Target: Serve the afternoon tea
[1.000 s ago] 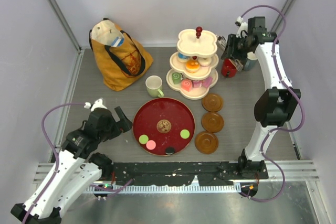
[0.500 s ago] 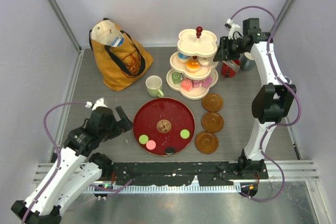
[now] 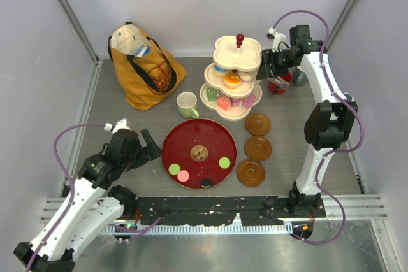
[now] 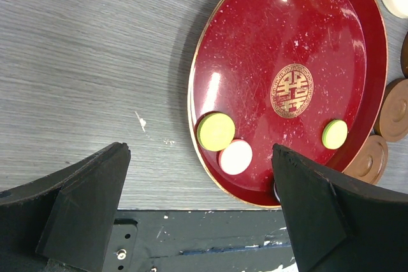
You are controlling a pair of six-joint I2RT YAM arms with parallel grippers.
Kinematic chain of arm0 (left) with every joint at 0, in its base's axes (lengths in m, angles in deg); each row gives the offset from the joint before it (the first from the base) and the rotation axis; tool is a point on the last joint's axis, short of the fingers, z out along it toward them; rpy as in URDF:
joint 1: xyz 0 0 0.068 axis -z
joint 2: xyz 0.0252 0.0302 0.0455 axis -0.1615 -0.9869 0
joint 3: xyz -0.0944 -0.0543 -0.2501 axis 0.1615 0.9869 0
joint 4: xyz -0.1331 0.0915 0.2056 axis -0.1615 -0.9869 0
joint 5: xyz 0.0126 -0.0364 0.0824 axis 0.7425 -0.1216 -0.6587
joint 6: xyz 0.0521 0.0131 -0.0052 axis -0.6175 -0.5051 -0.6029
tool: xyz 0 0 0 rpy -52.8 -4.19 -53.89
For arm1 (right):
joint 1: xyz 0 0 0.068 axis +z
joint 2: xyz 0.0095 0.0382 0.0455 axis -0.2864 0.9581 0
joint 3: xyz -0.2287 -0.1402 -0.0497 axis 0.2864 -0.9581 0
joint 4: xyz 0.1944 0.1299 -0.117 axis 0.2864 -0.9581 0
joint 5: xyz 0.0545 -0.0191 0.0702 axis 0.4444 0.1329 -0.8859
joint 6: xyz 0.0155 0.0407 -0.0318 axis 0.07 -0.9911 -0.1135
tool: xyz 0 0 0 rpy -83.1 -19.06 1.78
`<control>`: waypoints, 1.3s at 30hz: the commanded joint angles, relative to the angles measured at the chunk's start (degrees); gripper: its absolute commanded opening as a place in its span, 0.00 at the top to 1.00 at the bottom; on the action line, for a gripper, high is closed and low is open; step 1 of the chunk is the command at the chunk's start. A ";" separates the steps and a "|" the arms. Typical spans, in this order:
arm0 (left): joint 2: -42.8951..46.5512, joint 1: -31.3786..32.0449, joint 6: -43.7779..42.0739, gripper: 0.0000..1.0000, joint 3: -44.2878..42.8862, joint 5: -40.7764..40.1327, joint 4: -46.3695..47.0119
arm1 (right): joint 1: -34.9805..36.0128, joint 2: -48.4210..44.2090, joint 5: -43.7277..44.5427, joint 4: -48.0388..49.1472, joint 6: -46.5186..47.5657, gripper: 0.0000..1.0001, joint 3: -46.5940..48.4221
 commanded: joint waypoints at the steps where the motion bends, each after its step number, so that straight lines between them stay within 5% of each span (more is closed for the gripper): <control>1: 0.15 -0.30 0.04 0.00 -1.12 -1.12 1.51 | 0.28 -2.04 -0.25 1.16 0.52 0.42 0.85; 28: 1.82 -0.22 0.21 0.00 -0.07 -0.33 1.24 | 0.20 -9.87 4.58 21.99 -15.64 0.38 -13.82; 39: 1.65 -0.30 0.21 0.00 -0.07 -0.42 1.16 | -0.77 -9.52 24.96 22.61 -25.76 0.41 -14.44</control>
